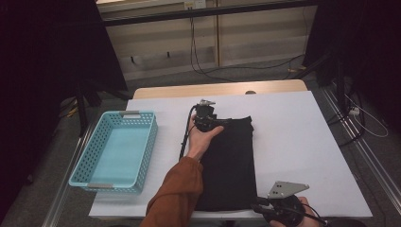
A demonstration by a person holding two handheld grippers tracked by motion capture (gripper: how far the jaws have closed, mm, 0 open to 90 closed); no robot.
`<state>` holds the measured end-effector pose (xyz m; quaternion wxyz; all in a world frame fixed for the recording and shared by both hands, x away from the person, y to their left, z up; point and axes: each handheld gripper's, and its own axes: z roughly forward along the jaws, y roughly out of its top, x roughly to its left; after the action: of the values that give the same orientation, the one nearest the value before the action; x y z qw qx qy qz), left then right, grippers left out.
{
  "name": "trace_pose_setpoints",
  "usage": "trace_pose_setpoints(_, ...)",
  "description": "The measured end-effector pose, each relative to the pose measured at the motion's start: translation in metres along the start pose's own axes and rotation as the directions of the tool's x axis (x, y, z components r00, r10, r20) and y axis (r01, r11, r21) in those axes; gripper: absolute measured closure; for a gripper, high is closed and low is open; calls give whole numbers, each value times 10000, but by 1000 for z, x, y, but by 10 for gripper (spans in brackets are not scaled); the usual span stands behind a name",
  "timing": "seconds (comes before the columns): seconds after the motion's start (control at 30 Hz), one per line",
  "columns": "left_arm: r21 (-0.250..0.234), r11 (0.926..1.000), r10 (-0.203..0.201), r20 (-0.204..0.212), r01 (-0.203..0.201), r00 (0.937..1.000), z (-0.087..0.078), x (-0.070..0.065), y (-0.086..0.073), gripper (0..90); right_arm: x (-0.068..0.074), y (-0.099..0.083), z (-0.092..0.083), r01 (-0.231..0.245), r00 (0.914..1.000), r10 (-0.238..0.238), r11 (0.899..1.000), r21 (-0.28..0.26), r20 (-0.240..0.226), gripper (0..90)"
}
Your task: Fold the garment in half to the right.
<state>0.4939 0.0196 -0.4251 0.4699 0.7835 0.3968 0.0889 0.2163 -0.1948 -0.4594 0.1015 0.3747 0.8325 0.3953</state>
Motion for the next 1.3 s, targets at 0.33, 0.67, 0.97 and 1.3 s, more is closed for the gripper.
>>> trace_pose_setpoints(0.33,-91,9988,475,-324,-478,9983,-16,12,-12,155,-12,6,-2,-396,9985,413,9982,-452,371,577)
trace_pose_setpoints(0.67,-286,9941,1038,-324,-1047,9941,-34,15,-19,81,-25,17,4,-65,9995,94,9953,-971,286,520)
trace_pose_setpoints(0.97,-498,9910,1235,-167,-1242,9922,-52,14,-24,60,-30,28,12,307,9995,-304,9914,-1269,38,443)
trace_pose_setpoints(1.3,-745,9842,1624,199,-1605,9865,-71,15,-34,61,-37,42,23,440,9990,-450,9917,-1208,-58,309)
